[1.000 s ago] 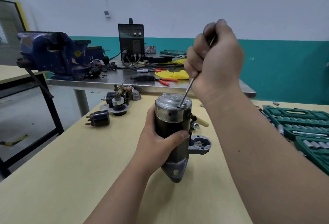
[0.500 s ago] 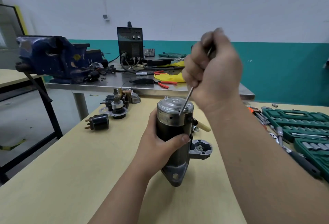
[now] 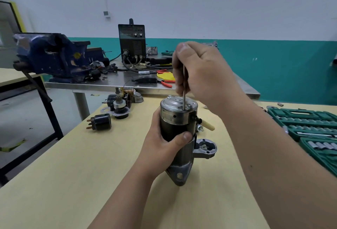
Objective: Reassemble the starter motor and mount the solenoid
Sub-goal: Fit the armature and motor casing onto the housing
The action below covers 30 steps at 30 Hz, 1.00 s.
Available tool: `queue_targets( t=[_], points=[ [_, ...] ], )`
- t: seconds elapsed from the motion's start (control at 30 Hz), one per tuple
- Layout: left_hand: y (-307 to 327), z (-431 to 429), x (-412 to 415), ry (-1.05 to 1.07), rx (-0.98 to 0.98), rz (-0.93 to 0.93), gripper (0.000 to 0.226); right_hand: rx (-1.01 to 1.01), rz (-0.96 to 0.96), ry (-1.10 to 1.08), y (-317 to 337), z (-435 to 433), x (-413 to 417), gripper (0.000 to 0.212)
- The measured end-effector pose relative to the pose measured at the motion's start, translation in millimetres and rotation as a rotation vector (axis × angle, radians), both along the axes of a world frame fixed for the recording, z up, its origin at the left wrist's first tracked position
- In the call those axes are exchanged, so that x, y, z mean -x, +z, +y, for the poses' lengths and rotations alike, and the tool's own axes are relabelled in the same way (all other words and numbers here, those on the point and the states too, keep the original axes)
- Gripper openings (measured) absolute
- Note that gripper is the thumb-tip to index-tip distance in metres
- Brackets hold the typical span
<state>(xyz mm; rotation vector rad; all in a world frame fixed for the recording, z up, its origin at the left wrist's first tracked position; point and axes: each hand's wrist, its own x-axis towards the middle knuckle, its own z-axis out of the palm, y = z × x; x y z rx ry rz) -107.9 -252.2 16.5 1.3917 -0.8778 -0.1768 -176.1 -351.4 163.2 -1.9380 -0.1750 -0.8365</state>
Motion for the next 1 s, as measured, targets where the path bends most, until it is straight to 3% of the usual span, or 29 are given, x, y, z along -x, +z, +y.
queue_targets(
  t=[0.2, 0.3, 0.37, 0.47, 0.63, 0.9, 1.0],
  points=[
    [-0.1, -3.4, -0.1, 0.046, 0.019, 0.028, 0.073, 0.446, 0.107, -0.406, -19.4, 8.3, 10.3, 0.036],
    [-1.2, -2.8, 1.0, 0.049, 0.019, 0.038, 0.065, 0.605, 0.12, -0.433, -11.5, 0.0, 14.9, 0.031],
    [-1.5, -2.9, 0.9, 0.045, 0.014, 0.047, 0.063, 0.563, 0.134, -0.308, -9.0, -9.0, 17.8, 0.025],
    [-0.3, -4.2, -1.1, 0.036, 0.009, 0.045, 0.068, 0.483, 0.004, -0.217, -17.1, -15.3, 19.8, 0.012],
    [0.5, -5.6, -2.2, 0.0, 0.007, 0.045, 0.06, 0.387, -0.153, -0.238, -38.4, -15.7, 19.7, 0.024],
    [0.4, -5.6, -7.3, -0.03, -0.018, 0.029, 0.052, 0.57, 0.07, -0.282, -8.0, -17.3, 27.2, 0.016],
    [0.6, -6.9, -6.9, -0.043, -0.003, 0.023, 0.056, 0.437, 0.139, -0.181, -1.4, -22.4, 22.2, 0.01]
  ],
)
